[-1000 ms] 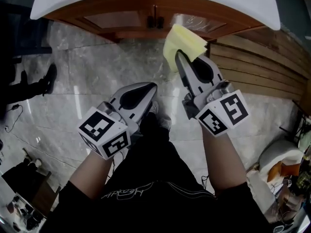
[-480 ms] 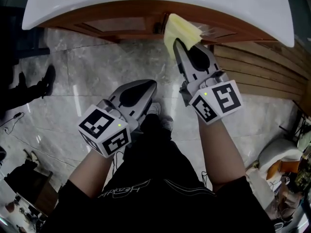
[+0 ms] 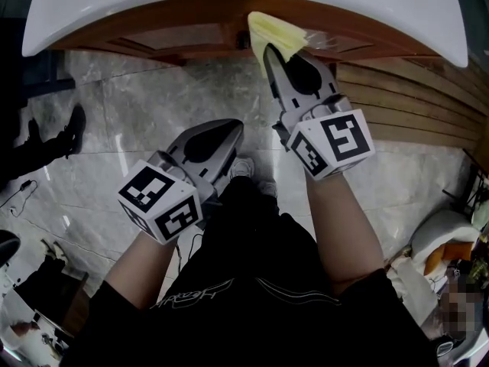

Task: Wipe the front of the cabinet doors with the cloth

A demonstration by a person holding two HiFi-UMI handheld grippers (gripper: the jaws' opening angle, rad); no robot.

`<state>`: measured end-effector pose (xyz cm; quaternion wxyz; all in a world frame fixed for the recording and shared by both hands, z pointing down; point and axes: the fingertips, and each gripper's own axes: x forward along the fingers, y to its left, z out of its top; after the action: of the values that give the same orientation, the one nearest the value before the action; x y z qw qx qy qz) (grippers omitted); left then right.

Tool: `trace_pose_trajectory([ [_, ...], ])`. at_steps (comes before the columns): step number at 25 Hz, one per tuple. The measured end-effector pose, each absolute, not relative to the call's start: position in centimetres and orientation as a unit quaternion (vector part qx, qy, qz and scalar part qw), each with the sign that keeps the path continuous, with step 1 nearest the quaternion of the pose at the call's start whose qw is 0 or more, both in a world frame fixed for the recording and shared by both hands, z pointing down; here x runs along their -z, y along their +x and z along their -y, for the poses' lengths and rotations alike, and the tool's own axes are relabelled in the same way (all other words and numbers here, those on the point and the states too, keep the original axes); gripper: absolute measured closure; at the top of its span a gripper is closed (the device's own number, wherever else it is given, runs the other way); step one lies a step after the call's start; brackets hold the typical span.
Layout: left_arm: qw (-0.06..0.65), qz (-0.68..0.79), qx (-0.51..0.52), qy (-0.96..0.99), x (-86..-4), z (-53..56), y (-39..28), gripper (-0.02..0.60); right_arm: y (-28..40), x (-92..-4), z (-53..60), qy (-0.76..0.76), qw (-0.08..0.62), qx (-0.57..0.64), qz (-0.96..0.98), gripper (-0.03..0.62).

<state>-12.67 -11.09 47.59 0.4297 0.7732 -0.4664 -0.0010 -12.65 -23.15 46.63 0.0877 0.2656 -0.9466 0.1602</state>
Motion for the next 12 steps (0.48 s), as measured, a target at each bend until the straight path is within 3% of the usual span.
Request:
trace_pose_trajectory([
  [12, 0.429, 0.499, -0.014, 0.753, -48.5, 11.1, -11.8, 0.575, -10.9, -47.5, 24.7, 0.286, 0.063, -0.184, 0.938, 0.553],
])
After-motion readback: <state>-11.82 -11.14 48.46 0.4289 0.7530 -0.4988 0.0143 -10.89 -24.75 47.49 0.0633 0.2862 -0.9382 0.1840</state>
